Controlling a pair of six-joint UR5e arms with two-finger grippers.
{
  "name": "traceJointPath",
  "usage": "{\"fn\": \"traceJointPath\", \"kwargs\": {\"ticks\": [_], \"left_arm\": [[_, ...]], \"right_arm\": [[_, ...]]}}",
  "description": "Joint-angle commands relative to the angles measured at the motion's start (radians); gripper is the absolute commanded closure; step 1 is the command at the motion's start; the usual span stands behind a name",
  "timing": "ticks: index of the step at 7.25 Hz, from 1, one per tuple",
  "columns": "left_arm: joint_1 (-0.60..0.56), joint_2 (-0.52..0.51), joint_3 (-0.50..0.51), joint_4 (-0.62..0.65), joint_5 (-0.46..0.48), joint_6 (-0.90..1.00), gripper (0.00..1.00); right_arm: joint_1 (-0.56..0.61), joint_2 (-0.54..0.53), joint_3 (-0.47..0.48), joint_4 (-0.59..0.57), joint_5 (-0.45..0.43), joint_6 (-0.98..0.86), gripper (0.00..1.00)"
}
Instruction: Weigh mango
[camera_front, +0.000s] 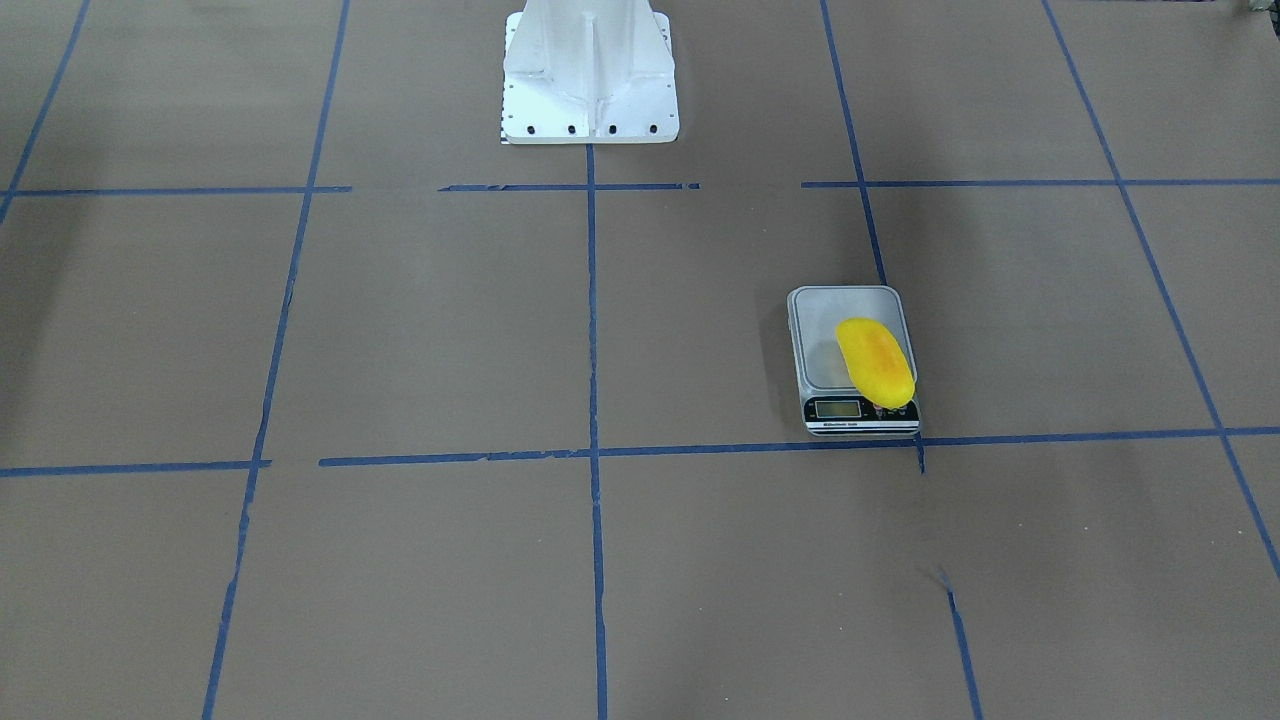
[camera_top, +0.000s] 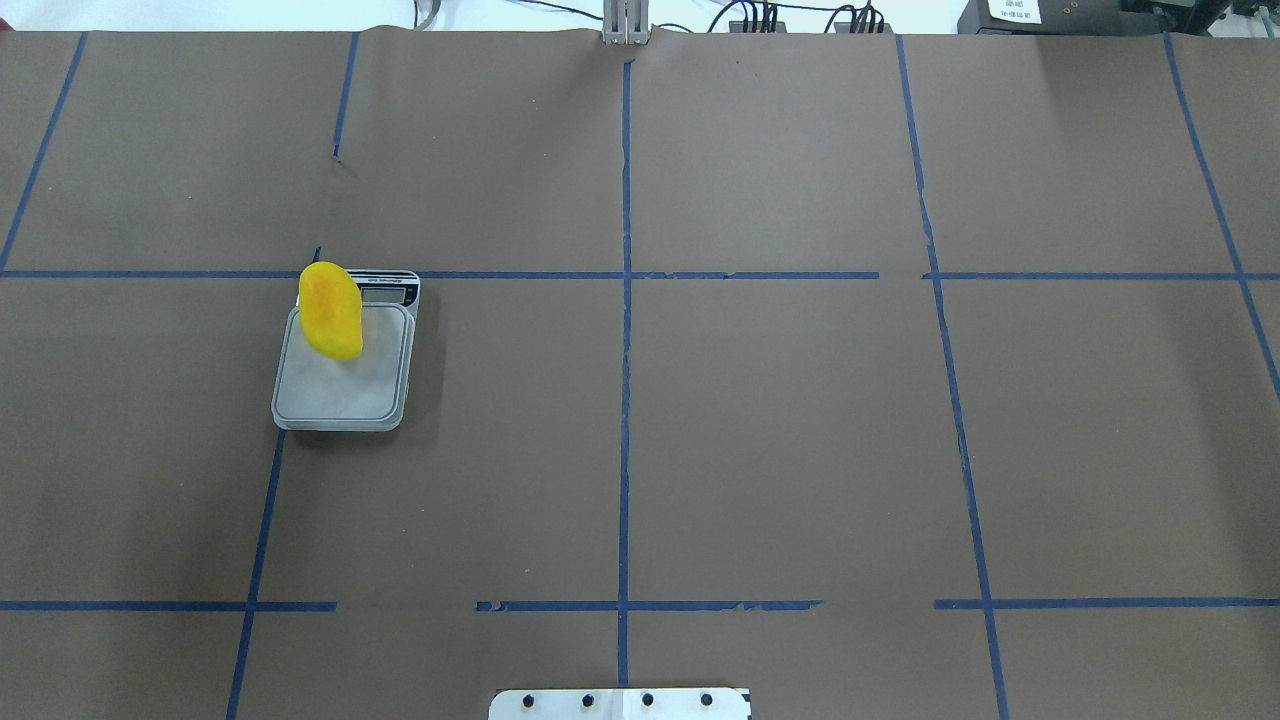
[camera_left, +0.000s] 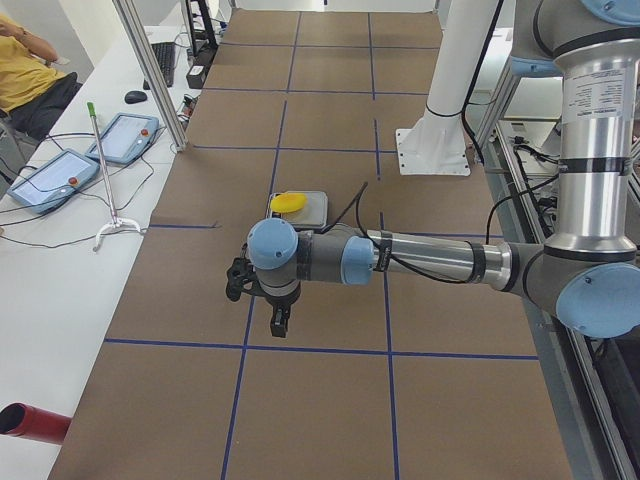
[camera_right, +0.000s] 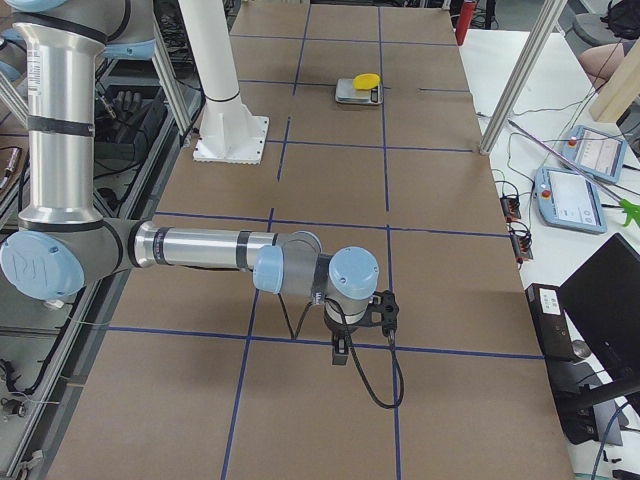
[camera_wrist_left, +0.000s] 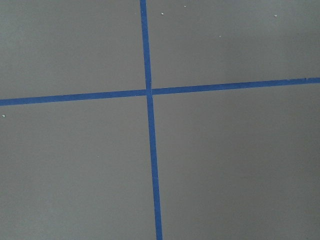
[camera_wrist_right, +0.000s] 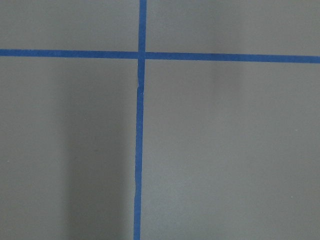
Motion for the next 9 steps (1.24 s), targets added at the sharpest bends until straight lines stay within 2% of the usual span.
{"fn": "traceJointPath", "kwargs": {"ticks": [1, 9], "left_arm": [[-0.001, -0.008, 0.002, 0.003, -0.007, 0.002, 0.0], [-0.036, -0.003, 0.009, 0.004, 0.002, 0.002, 0.0]], "right_arm": [[0.0, 0.001, 0.0, 0.0, 0.0, 0.0, 0.0], [0.0, 0.001, 0.0, 0.0, 0.0, 0.0, 0.0]]}}
